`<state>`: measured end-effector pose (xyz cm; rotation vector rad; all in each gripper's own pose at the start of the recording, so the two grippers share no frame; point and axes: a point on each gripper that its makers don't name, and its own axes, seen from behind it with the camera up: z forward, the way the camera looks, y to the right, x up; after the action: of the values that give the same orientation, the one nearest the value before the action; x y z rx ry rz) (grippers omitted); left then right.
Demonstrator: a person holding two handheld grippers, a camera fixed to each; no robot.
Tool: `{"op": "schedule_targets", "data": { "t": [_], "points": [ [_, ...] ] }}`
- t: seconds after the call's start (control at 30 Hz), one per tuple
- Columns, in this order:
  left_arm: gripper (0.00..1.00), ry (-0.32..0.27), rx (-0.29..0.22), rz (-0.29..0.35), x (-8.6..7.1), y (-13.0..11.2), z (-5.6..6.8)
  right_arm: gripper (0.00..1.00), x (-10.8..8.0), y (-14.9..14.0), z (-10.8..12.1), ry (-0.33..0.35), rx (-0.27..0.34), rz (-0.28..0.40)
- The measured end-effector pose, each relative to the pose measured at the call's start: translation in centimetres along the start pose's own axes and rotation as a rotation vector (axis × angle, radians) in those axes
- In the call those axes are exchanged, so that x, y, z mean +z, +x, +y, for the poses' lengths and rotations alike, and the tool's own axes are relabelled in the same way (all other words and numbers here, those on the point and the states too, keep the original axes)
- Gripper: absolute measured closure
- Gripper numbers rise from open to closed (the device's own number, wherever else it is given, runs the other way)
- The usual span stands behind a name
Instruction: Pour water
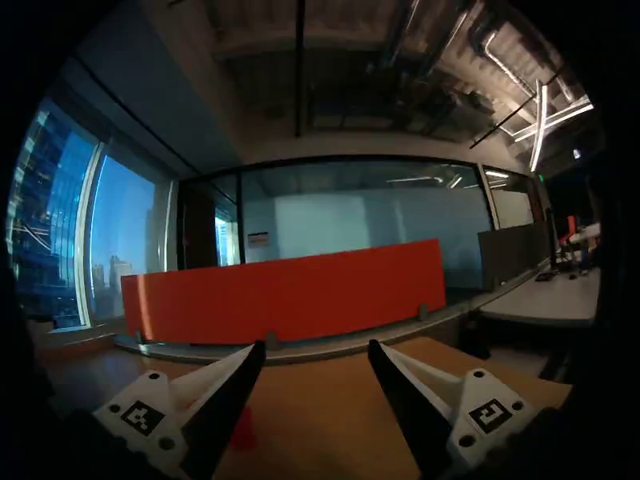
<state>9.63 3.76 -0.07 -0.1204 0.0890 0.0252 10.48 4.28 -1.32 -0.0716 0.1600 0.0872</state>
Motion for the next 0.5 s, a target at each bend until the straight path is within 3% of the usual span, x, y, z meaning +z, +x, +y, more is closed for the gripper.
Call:
{"op": "schedule_targets", "data": {
  "t": [0.27, 0.5],
  "points": [
    [0.09, -0.006, -0.001, -0.003, 0.5, -0.1, 0.3, 0.01, -0.2, 0.1, -1.0, -0.001, -0.065, 0.005],
    [0.09, 0.005, 0.021, -0.020, 0.5, -1.5, -0.1, 0.01, -0.3, -0.4, -1.5, -0.006, -0.081, 0.008]
  ]
}}
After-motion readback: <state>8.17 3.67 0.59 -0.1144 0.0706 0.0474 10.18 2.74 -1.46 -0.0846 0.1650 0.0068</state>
